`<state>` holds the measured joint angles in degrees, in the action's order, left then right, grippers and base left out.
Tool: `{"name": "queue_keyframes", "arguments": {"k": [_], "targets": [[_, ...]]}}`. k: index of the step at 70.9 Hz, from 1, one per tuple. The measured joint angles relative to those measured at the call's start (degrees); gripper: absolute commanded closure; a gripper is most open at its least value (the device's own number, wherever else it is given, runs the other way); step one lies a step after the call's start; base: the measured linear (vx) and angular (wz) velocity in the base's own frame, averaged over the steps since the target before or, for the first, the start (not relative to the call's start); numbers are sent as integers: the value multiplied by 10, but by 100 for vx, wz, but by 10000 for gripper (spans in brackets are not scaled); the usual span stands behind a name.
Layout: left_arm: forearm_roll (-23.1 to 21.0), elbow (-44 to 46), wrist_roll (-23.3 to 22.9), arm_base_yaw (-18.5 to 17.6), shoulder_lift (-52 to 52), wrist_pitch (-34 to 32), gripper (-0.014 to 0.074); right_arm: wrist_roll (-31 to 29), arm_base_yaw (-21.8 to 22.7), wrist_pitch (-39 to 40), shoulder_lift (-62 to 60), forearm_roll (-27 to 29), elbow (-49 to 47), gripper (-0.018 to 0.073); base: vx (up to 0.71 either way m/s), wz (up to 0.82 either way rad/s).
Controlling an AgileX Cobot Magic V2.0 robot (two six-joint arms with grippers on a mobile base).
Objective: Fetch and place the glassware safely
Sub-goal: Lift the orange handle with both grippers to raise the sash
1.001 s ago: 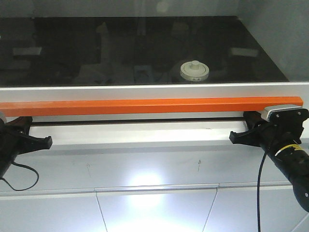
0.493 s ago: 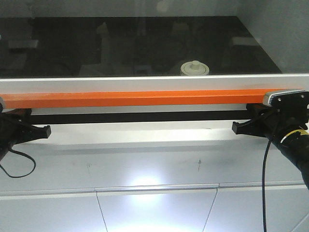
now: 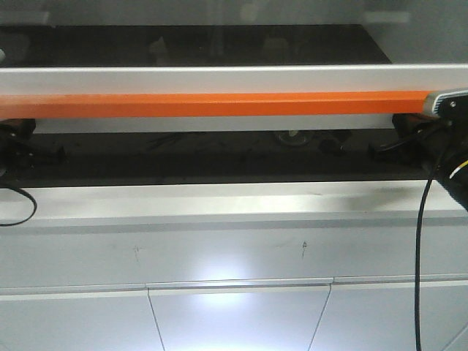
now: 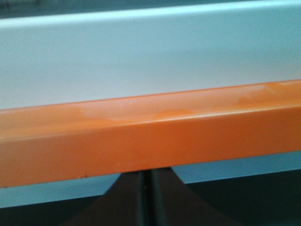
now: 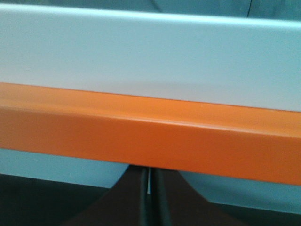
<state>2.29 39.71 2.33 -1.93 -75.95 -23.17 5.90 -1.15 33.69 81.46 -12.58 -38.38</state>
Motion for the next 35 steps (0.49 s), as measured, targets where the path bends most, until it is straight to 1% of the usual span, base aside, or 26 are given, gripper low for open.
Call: {"name": "queue_keyframes", "arguments": {"k": [9,18,28,35], "targets": [[0,30,0,-1,24,14,603,5,0,-9,-34,3,-19,563,0,0],[0,61,0,-1,46,13,603,9,0,-3,-70,6,-34,563,0,0],[0,85,1,0,72,-12,603,11,0,21,-105,11,-46,563,0,0],[0,94,1,0,89,-34,603,11,0,19,-115,12,-48,563,0,0]]}}
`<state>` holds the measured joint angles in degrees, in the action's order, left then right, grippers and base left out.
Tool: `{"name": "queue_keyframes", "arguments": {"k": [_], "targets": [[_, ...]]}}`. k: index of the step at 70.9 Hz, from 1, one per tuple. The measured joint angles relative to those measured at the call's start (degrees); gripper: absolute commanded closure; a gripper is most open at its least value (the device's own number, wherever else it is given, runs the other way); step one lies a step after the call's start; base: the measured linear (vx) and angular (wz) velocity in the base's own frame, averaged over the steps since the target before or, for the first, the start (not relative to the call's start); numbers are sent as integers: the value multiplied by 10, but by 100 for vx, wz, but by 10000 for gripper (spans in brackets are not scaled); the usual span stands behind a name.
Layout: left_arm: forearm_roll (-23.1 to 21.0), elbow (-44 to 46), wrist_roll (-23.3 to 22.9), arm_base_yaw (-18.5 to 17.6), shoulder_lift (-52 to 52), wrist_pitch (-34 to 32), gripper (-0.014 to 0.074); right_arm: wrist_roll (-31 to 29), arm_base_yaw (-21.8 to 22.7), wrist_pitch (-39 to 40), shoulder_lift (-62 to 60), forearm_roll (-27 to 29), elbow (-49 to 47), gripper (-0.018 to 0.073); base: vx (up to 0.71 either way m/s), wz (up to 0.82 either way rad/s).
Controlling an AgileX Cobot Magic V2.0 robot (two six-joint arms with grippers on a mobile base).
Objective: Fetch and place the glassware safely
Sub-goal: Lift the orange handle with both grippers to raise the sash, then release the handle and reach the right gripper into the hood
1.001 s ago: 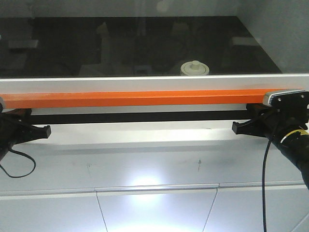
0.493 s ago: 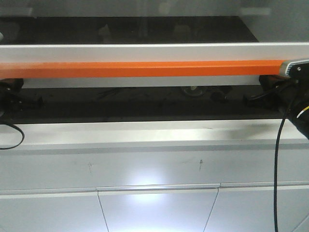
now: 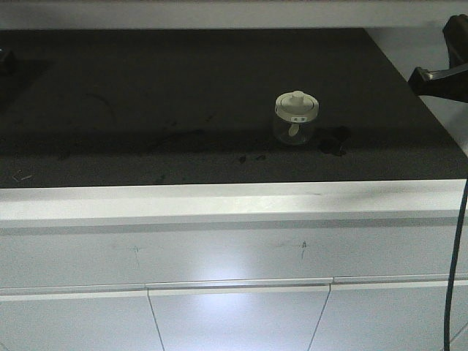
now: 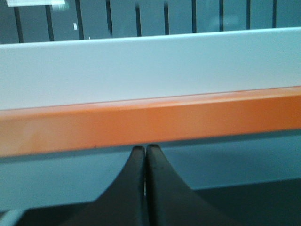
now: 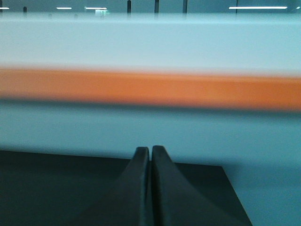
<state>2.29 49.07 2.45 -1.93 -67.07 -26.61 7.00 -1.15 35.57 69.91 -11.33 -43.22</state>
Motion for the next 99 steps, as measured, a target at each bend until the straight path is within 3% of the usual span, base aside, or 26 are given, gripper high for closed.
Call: {"name": "queue_keyframes", "arguments": {"k": [19,39,60,69,99], "targets": [[0,3,0,0,34,69,603,0,0,-59,-12,-3,1,563,0,0],[0,-48,0,0,119,159,603,47,0,-115,-43,-63,1,563,0,0],[0,-176,1,0,246,190,603,214,0,-124,-43,-241,1,563,0,0],[0,-216,1,0,302,232,603,281,0,-123,-43,-314,1,563,0,0],[0,-286,1,0,481,402,603,412,-9,-114,-41,-460,1,563,0,0]]}}
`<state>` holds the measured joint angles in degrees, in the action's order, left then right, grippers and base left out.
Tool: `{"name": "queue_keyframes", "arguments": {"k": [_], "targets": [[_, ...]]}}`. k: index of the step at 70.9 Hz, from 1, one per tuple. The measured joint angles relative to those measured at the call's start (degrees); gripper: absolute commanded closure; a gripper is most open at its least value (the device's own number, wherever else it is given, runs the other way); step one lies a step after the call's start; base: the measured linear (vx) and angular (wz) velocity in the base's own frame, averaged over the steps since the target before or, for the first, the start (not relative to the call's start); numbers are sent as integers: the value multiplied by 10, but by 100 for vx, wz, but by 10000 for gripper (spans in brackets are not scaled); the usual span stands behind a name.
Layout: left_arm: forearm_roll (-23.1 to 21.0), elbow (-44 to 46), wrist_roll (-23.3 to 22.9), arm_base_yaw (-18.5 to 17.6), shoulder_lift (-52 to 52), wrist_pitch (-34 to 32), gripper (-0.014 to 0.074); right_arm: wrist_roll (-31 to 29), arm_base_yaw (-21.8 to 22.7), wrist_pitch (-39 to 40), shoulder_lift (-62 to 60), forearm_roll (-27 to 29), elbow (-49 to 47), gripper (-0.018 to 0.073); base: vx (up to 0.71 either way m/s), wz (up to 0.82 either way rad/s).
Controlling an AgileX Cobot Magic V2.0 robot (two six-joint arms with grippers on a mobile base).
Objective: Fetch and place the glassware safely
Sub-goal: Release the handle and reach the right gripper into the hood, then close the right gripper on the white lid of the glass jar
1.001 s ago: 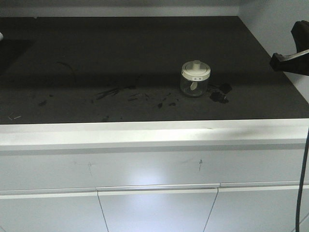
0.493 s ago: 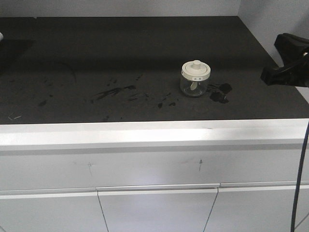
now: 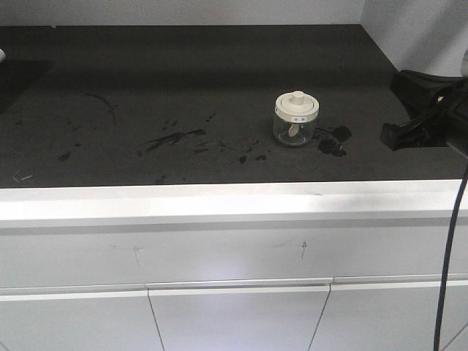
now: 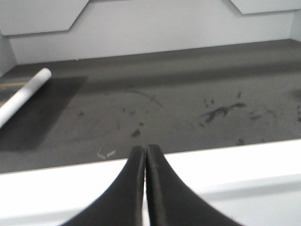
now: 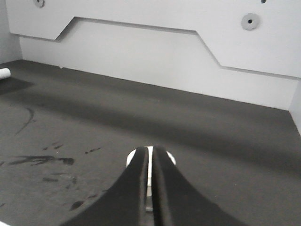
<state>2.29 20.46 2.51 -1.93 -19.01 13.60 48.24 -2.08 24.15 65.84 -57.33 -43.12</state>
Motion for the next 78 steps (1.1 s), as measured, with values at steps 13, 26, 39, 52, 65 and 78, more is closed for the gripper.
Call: {"name": "queue_keyframes", "arguments": {"k": [13,26,39,52,65,78], "targets": [[-1,-8,0,0,23,40,603,7,-43,-4,37,-4,0,563,0,0],[-1,-8,0,0,25,44,603,-5,-52,-4,103,60,-6,563,0,0],[-1,-8,0,0,25,44,603,-29,-52,-4,180,106,-73,531,0,0],[-1,-8,0,0,25,44,603,-30,-52,-4,276,111,-173,348,0,0],[-1,-8,0,0,25,44,603,-30,-52,-4,372,111,-262,80,0,0],[-1,-8,0,0,25,45,603,-49,-52,28,449,82,-332,34,0,0]]}}
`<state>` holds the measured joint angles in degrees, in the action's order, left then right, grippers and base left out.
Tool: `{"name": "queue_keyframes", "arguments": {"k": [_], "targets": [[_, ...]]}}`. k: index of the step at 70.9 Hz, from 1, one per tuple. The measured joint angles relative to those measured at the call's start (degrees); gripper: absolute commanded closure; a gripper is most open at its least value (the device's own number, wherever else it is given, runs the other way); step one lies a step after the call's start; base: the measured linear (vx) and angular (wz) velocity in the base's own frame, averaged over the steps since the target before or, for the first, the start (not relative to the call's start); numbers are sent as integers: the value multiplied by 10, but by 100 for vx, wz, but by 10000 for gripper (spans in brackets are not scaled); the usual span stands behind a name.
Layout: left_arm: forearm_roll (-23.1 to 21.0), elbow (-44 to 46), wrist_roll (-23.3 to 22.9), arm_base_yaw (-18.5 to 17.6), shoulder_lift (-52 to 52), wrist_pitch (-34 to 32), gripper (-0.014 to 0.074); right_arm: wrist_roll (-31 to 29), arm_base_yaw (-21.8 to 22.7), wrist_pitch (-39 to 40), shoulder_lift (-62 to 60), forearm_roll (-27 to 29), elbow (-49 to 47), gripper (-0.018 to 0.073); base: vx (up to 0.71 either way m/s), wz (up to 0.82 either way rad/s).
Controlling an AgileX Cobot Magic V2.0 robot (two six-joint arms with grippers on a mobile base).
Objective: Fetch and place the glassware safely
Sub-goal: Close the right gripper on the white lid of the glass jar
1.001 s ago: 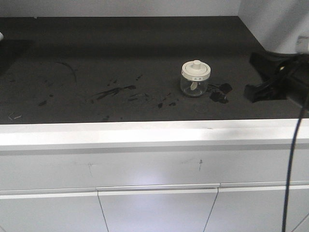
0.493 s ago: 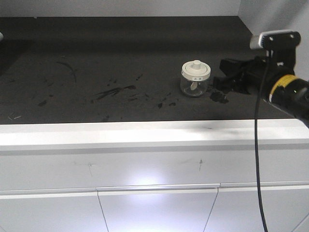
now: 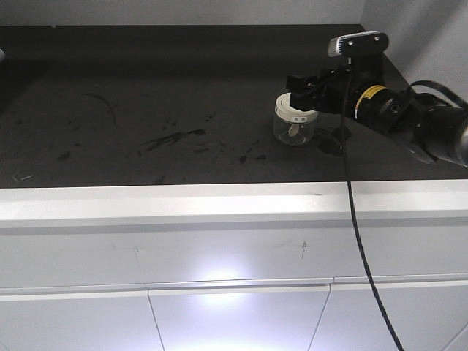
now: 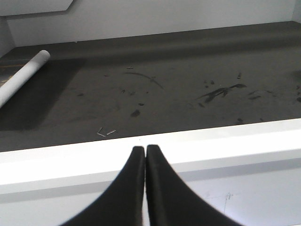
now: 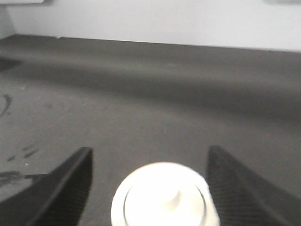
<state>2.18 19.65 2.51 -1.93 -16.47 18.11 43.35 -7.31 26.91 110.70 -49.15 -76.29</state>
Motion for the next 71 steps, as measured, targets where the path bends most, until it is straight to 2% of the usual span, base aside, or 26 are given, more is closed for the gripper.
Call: {"name": "queue_keyframes", "arguments": {"k": [14,33,52,62,71], "targets": [[0,0,0,0,0,3,603,-25,-1,34,56,3,-43,81,0,0],[0,0,0,0,0,31,603,-124,0,40,99,97,-54,110,0,0],[0,0,0,0,0,34,603,-136,0,79,125,111,-56,124,0,0],[0,0,0,0,0,34,603,-137,0,81,125,111,-56,209,0,0],[0,0,0,0,0,34,603,-137,0,85,125,111,-56,347,0,0]]}}
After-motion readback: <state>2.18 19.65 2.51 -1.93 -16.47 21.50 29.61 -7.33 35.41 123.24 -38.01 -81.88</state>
